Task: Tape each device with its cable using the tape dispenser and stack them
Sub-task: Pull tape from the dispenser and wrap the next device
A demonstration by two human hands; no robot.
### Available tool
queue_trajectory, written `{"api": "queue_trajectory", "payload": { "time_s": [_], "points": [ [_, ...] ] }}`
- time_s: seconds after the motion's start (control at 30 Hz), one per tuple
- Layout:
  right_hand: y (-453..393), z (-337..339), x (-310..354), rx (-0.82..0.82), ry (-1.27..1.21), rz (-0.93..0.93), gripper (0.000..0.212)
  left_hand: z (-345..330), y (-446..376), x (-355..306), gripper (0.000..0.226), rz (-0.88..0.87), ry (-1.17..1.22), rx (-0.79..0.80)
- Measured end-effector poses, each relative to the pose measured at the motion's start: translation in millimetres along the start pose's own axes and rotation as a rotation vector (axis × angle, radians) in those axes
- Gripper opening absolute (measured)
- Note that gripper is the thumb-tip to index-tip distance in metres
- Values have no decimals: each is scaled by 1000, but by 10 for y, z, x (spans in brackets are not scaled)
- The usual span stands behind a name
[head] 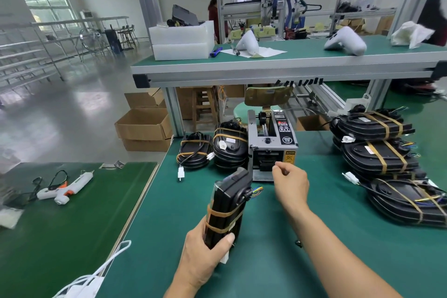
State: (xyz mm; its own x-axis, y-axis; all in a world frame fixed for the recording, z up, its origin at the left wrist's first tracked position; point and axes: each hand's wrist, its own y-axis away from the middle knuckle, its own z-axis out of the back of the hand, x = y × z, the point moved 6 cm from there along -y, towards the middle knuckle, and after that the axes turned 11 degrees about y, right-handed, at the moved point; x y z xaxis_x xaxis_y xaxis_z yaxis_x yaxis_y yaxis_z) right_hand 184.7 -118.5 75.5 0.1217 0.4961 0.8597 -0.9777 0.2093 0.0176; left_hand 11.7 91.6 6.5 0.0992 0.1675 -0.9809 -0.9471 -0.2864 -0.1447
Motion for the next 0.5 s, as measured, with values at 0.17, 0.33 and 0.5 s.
{"api": "queue_trajectory", "payload": {
  "time_s": [0.17, 0.33, 0.5],
  "points": [
    [-81, -103, 66, -10, -19, -66, 23, 2, 10, -6, 34, 2, 8, -2],
    [-131, -146, 68, -50, -136, -150, 20, 9, 12, -8, 33, -6, 11, -15],
    [-166, -197, 61, -86, -225, -234, 23, 6, 7, 6, 34, -10, 25, -10]
  ]
}}
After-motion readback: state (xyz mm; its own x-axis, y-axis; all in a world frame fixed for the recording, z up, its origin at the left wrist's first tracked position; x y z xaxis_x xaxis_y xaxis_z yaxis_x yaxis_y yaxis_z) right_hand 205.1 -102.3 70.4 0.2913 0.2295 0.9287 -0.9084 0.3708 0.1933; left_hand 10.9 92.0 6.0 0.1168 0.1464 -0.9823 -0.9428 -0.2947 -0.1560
